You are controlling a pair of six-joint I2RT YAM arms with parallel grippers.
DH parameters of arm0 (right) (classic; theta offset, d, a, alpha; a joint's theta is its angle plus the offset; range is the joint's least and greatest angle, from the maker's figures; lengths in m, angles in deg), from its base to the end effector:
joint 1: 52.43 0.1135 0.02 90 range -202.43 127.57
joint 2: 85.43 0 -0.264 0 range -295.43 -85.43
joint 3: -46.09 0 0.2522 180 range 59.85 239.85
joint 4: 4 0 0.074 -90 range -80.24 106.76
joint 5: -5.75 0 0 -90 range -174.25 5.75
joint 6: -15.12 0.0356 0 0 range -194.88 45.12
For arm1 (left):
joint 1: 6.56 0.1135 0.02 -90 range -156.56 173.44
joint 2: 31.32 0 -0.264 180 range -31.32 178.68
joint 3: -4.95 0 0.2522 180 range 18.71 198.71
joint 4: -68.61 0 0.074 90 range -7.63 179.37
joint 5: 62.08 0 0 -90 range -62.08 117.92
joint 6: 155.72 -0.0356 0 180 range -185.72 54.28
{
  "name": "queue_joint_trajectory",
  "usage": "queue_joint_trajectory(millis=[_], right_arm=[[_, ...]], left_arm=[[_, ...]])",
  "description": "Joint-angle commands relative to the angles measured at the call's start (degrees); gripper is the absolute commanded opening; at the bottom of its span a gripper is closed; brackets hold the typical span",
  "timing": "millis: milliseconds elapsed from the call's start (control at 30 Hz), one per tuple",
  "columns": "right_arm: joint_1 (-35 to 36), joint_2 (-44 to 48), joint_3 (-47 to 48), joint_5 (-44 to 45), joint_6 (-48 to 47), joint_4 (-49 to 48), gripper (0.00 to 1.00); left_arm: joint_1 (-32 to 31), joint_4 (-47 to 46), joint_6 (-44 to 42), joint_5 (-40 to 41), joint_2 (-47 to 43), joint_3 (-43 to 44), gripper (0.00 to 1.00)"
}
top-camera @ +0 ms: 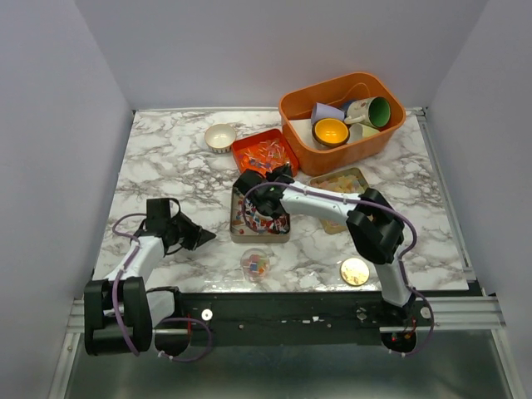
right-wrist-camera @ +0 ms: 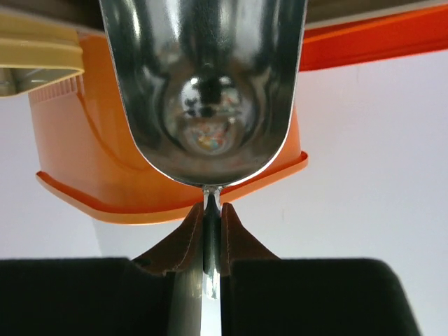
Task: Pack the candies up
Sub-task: Scoop the fake candies from the storage box.
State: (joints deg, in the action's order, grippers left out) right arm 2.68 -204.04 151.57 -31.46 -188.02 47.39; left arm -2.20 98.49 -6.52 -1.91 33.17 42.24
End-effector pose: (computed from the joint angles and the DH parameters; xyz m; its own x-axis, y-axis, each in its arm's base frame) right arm 0.2710 0.3390 0.2017 0.4788 -0.2855 0.8302 -0.3569 -0.9273 -0.1130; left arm 0.1884 -0.0034 0.1484 -0.6035 -0.7933 0.0804 -0.6147 0.3986 -0.6806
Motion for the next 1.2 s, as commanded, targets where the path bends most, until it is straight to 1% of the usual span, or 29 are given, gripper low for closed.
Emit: queue_joint_trajectory(millis=[0, 33, 67, 133, 167, 200, 267, 300, 433, 467, 533, 600, 633, 733, 867, 967, 1167], right_arm=[[2.1, 2.1, -1.8, 1.5, -11.7, 3.7, 0.01], [2.5, 2.0, -1.5, 0.1, -10.1, 5.3, 0.01], [3.8, 1.9, -0.1, -0.8, -6.1, 9.7, 0.01], [5.1, 0.7, 2.9, -3.8, -1.2, 15.3, 0.01], [6.7, 0.0, 4.8, -5.1, 4.1, 22.0, 0.01], [7.4, -0.7, 9.6, -6.7, 6.7, 25.6, 0.01], [8.9, -3.1, 13.7, -10.4, 13.1, 33.5, 0.01], [9.2, -4.0, 18.1, -11.4, 14.9, 35.7, 0.01], [9.6, -8.9, 26.8, -15.0, 23.4, 43.9, 0.01], [9.7, -9.7, 28.0, -15.7, 26.7, 47.2, 0.01], [9.7, -11.1, 27.7, -16.8, 29.6, 48.9, 0.01], [9.6, -10.2, 25.9, -16.8, 32.7, 48.5, 0.01], [9.5, -9.7, 25.8, -18.4, 33.5, 48.1, 0.01], [8.5, -8.8, 28.9, -18.3, 36.4, 49.8, 0.01], [6.0, -4.4, 25.5, -16.6, 37.0, 49.7, 0.01], [4.5, -3.0, 23.4, -15.1, 37.6, 49.7, 0.01], [1.7, -3.1, 21.2, -10.4, 37.6, 49.4, 0.01]], left_arm=[[-0.2, 1.5, 0.3, 2.4, -2.3, -0.7, 0.0], [-0.1, 1.3, 0.4, 2.4, -2.4, -0.7, 0.0], [-0.2, 1.3, 0.5, 2.4, -2.6, -0.6, 0.0], [-0.1, 1.4, 0.4, 2.2, -3.0, -0.6, 0.0], [-0.1, 1.5, 0.3, 2.1, -3.1, -0.9, 0.0], [-0.2, 1.5, 0.2, 2.3, -2.9, -1.1, 0.0], [-0.2, 1.5, 0.1, 2.4, -2.4, -1.6, 0.0], [-0.6, 1.1, 0.0, 2.4, -1.7, -1.8, 0.0], [-2.8, -0.7, 0.2, 2.1, 0.5, -1.6, 0.0], [-3.3, -0.9, 0.3, 2.1, 1.0, -1.4, 0.0], [-4.3, -1.5, 0.4, 2.1, 2.6, -0.9, 0.0], [-4.3, -1.4, 0.1, 2.1, 3.8, -0.3, 0.0], [-4.3, -1.1, -0.3, 2.2, 4.0, -0.2, 0.0], [-4.2, -0.4, -0.4, 2.4, 3.5, -0.1, 0.0], [-4.2, 0.0, -0.9, 3.2, 2.2, -0.5, 0.0], [-4.3, 0.1, -1.2, 3.5, 2.0, -0.6, 0.0], [-4.2, 0.3, -1.5, 3.8, 2.1, -0.2, 0.0]])
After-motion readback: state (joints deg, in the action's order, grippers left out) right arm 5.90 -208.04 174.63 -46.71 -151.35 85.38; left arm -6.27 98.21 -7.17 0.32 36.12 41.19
